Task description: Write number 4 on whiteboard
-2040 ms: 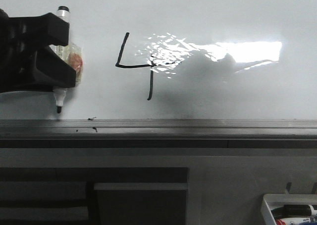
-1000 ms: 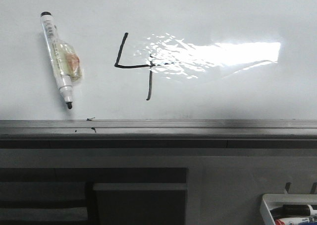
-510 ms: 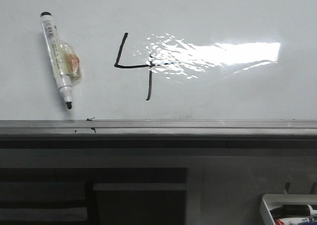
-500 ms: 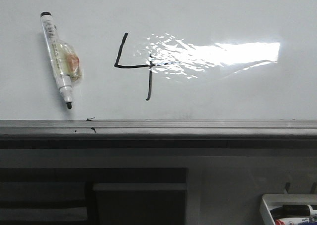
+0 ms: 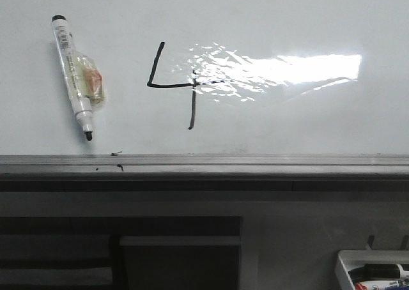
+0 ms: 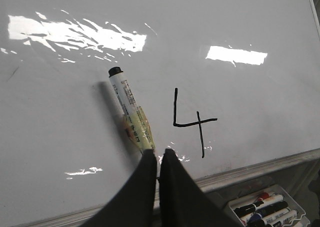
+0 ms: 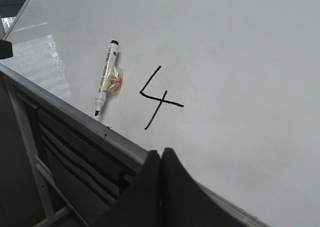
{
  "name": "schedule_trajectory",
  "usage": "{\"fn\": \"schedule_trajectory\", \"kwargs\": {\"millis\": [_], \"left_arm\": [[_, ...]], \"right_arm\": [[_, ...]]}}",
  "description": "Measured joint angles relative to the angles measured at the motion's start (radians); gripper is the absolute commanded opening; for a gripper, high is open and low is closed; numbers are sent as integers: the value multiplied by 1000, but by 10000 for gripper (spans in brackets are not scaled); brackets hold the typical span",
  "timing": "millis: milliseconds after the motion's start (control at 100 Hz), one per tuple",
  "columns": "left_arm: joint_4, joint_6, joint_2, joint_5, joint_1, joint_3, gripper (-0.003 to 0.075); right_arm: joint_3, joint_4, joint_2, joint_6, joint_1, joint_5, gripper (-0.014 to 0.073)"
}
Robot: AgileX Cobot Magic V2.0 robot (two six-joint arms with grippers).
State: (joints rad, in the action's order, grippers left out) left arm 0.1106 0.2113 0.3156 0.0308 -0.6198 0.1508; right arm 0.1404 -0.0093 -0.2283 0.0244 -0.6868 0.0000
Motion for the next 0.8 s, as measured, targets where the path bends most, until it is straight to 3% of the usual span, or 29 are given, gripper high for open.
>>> {"fn": "schedule_trajectory", "kwargs": {"millis": [470,630,800], "left_arm": [[-2,0,0,4,24,0,-20],[-39,-24,-44,2,99,0,-20],[-46,-122,-124,-46,245,0,-20]], "right_arm": [[0,0,0,0,0,0,-62],[0,0,0,0,0,0,-62],[0,-2,0,0,0,0,-62]]}}
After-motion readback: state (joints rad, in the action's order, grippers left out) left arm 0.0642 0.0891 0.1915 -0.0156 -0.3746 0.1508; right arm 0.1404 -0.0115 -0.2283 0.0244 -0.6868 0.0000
